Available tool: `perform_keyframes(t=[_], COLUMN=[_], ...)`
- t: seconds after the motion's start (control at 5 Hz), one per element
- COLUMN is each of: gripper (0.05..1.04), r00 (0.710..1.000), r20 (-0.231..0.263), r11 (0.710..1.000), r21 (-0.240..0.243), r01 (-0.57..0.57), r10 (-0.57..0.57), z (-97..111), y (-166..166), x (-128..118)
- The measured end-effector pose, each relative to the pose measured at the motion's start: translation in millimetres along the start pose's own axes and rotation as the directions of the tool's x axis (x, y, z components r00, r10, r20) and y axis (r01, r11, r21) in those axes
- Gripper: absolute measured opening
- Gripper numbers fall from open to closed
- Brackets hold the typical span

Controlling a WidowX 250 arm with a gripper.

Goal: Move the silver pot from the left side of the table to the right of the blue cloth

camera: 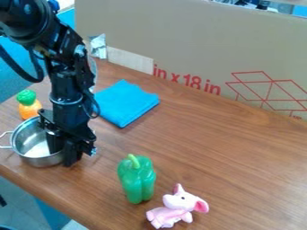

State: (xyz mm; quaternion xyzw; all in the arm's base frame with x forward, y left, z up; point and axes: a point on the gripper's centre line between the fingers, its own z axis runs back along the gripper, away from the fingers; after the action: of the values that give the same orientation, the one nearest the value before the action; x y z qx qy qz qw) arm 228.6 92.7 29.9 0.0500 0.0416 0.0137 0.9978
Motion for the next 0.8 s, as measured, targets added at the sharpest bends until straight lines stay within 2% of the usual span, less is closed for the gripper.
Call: perform_keyframes(t=[0.2,0.4,0.6,0.8], gripper=[0.181,0.104,0.099,0.095], r00=[1.0,1.0,0.999,0.983], r20=[0.027,0.029,0.047,0.142], r11=[1.0,1.0,1.0,0.991], r21=[0.005,0.01,0.015,0.079], r01=[-0.008,-0.007,0.001,0.109], r10=[0.008,0.007,-0.002,-0.119], z=[1,1,7,31], y=[-1,-2,-6,-27], x=[0,0,2,28])
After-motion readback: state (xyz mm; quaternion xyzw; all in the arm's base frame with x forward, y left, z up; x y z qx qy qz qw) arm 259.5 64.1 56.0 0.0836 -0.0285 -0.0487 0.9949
